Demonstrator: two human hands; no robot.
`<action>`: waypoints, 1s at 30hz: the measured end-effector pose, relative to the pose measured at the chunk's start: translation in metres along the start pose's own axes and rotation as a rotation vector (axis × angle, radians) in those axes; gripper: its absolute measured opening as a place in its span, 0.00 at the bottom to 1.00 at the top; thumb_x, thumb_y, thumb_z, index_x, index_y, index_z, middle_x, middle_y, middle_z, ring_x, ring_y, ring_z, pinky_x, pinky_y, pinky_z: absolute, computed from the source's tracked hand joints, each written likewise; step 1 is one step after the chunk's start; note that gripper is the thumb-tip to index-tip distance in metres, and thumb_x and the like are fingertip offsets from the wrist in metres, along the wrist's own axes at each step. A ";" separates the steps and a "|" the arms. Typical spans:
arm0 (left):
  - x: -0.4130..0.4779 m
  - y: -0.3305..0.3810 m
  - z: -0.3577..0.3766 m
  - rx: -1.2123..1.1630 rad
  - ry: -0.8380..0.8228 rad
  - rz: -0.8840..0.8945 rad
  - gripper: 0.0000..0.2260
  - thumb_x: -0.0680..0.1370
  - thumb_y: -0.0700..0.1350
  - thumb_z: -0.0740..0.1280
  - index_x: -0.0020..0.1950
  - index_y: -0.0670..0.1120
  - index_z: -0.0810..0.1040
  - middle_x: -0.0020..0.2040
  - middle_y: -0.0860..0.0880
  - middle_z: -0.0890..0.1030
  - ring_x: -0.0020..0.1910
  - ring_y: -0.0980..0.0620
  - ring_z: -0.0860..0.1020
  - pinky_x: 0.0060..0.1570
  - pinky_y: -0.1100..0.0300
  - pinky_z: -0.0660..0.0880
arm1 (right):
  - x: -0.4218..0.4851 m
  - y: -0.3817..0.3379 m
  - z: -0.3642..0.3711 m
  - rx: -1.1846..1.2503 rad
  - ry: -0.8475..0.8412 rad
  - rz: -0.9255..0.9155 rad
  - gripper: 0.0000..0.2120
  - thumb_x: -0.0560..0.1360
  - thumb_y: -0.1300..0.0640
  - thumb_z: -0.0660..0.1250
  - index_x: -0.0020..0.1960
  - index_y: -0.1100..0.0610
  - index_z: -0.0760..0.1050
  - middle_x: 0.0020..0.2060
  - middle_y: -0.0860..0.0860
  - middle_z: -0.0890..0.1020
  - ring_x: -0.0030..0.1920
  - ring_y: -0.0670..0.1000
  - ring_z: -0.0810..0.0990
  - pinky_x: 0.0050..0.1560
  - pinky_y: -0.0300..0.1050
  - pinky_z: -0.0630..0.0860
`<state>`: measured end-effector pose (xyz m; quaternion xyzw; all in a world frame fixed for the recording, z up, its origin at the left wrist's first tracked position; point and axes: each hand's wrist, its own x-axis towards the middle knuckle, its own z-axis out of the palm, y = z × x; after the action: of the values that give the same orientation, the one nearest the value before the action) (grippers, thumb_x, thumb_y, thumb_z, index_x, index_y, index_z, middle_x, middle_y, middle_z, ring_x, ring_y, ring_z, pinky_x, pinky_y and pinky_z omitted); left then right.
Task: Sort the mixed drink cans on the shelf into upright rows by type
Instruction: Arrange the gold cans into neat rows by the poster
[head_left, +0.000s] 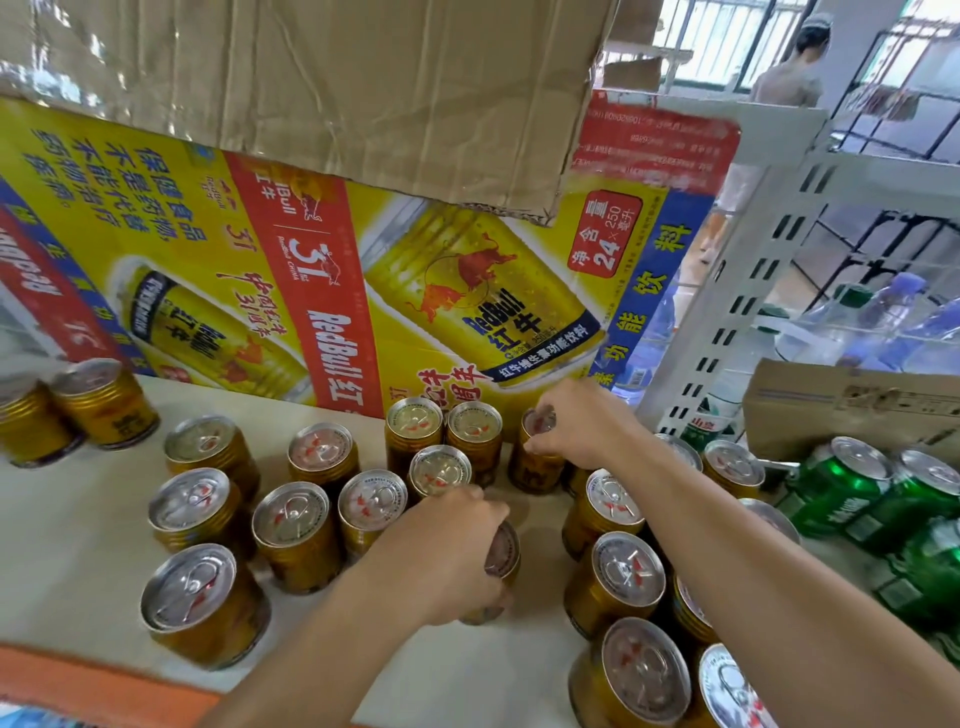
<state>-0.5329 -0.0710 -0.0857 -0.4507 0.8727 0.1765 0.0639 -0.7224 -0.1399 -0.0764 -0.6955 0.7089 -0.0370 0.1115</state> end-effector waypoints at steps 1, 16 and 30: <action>0.000 0.000 0.000 -0.001 0.005 0.002 0.28 0.71 0.57 0.71 0.68 0.51 0.70 0.65 0.50 0.70 0.61 0.48 0.73 0.48 0.57 0.70 | 0.000 0.001 0.000 0.006 -0.002 -0.007 0.12 0.69 0.47 0.75 0.48 0.53 0.83 0.43 0.49 0.83 0.42 0.50 0.80 0.38 0.43 0.74; -0.008 -0.004 0.003 -0.021 0.075 0.000 0.25 0.69 0.57 0.71 0.64 0.52 0.72 0.59 0.53 0.72 0.59 0.49 0.75 0.52 0.51 0.77 | -0.016 -0.018 0.001 0.101 0.062 -0.133 0.22 0.75 0.49 0.69 0.67 0.53 0.73 0.64 0.52 0.77 0.62 0.53 0.76 0.59 0.52 0.75; -0.031 -0.024 0.012 -0.033 0.095 -0.031 0.19 0.66 0.60 0.70 0.52 0.54 0.71 0.49 0.55 0.71 0.52 0.52 0.74 0.49 0.55 0.74 | -0.002 -0.051 0.013 0.082 -0.020 -0.160 0.32 0.69 0.55 0.73 0.72 0.55 0.69 0.66 0.54 0.74 0.62 0.55 0.74 0.54 0.44 0.72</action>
<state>-0.4956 -0.0553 -0.0947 -0.4730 0.8646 0.1683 0.0176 -0.6697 -0.1383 -0.0782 -0.7450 0.6478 -0.0677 0.1438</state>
